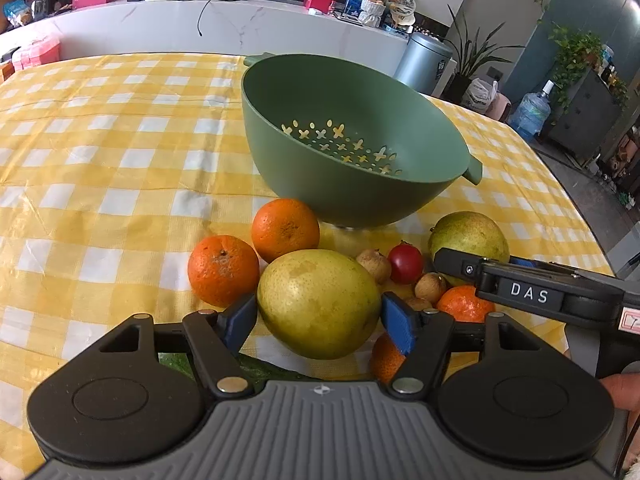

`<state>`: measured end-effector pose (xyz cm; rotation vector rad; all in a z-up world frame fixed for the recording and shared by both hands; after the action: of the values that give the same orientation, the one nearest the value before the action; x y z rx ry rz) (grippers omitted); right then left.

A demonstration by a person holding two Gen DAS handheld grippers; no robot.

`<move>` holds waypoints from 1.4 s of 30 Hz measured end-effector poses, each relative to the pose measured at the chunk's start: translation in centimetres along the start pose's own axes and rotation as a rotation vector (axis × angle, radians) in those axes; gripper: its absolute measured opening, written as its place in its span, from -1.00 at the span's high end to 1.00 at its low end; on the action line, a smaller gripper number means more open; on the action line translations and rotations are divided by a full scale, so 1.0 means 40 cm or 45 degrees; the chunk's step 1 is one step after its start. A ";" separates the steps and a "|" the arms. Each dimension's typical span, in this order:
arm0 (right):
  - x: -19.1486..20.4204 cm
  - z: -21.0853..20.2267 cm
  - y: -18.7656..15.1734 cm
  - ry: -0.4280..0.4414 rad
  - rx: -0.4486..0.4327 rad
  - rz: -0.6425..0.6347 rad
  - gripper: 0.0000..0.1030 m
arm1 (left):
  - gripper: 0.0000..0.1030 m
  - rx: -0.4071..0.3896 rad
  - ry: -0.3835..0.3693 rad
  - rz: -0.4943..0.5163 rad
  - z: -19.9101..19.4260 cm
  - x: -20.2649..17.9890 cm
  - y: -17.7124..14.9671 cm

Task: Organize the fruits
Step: 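Grasp the large yellow pomelo with the right gripper while the left gripper grasps the green pear, then carry the pomelo and pear with both grippers into the green colander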

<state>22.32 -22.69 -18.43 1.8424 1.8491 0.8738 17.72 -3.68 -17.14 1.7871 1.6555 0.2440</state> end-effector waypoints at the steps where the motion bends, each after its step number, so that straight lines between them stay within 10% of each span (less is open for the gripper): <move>1: -0.001 0.001 0.000 0.003 -0.001 0.006 -0.22 | -0.50 -0.001 -0.001 0.001 0.000 0.000 0.000; 42: 0.125 -0.213 0.154 0.125 -0.278 -0.244 -0.21 | -0.48 -0.196 -0.118 -0.010 -0.163 -0.014 0.228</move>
<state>20.96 -19.45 -7.33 1.4896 1.8680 1.0646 21.35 -1.55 -6.71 1.6519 1.5360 0.2731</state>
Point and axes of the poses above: each gripper's, at about its wrist camera, not at the fingertips, and z roughly the way its jaws point, x to its left, y to its top, the point moved 10 cm from there along z, roughly the way its jaws point, and after that the axes turned 4 degrees about -y, right-handed, at the moved point
